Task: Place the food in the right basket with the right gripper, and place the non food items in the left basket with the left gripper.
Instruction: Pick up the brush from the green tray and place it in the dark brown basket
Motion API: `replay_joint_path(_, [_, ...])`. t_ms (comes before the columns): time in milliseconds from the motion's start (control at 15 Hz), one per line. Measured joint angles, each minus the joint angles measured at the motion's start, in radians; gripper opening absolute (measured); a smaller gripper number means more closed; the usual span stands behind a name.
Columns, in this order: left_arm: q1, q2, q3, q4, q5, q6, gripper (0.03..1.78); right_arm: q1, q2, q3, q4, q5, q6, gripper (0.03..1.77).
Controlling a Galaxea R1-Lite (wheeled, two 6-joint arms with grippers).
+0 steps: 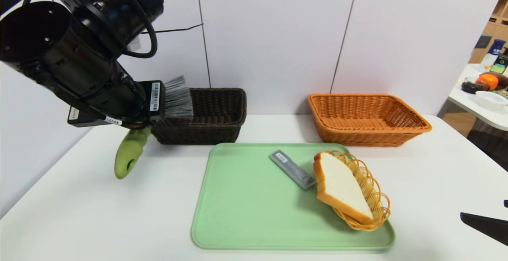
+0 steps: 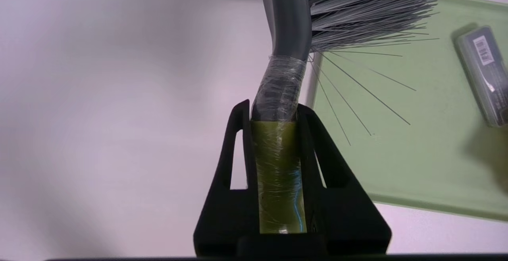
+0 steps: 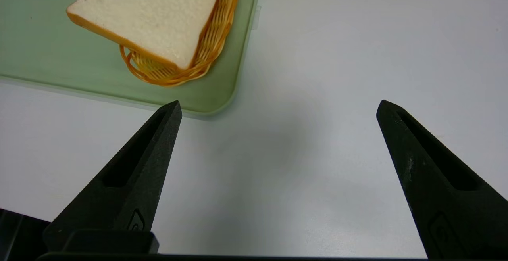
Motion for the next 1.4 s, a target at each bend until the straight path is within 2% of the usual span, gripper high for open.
replay_joint_path(200, [0.069,-0.003,-0.001,-0.074,-0.123,0.193,0.33,-0.006,-0.018,-0.001,0.005,-0.005,-0.001,1.70])
replay_joint_path(467, [0.125,0.015,0.002,-0.140,-0.213,0.444,0.33,-0.014,-0.040,0.012,0.008,-0.011,0.000,1.70])
replay_joint_path(733, [0.198,0.040,0.008,-0.198,-0.335,0.678,0.33,-0.015,-0.054,0.021,0.008,-0.061,0.000,1.70])
replay_joint_path(1067, [0.358,0.080,0.010,-0.264,-0.571,1.064,0.33,-0.016,-0.067,0.034,0.009,-0.101,0.002,1.70])
replay_joint_path(1200, [0.425,0.109,0.007,-0.298,-0.674,1.217,0.33,-0.015,-0.070,0.041,0.007,-0.103,0.004,1.70])
replay_joint_path(1400, [0.506,0.167,-0.009,-0.357,-0.789,1.410,0.33,-0.015,-0.079,0.050,0.008,-0.104,0.004,1.70])
